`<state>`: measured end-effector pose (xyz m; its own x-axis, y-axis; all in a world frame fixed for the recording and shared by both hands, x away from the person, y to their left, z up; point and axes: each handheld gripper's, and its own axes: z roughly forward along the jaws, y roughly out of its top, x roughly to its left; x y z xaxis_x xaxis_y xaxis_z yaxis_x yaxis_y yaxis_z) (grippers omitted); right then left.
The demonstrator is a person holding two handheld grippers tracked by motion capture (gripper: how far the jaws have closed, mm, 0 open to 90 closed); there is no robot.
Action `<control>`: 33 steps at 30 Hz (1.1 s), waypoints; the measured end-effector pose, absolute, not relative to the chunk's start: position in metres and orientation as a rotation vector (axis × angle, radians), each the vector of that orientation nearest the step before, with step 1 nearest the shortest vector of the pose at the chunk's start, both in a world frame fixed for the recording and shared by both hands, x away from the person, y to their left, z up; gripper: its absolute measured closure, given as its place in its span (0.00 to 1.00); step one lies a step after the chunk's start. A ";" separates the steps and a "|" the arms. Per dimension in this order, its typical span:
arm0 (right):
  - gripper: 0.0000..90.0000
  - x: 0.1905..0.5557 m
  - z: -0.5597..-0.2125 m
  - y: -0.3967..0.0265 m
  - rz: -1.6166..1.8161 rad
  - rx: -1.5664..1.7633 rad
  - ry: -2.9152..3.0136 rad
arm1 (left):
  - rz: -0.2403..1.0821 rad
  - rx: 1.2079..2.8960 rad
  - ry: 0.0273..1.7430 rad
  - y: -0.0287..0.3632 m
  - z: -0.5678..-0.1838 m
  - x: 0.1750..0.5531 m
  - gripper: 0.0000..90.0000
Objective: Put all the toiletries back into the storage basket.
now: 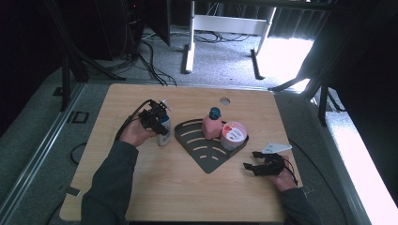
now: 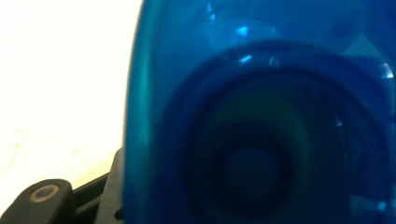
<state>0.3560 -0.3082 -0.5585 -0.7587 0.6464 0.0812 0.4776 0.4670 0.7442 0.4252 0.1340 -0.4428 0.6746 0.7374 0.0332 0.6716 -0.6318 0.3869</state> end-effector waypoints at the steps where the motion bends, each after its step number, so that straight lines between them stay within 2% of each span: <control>1: 0.30 0.356 -0.558 -0.308 1.167 0.974 2.503 | 0.273 2.542 1.115 0.134 -0.442 0.425 0.61; 33: 0.30 0.356 -0.558 -0.308 1.165 0.974 2.503 | 0.348 2.467 1.092 0.133 -0.419 0.417 0.61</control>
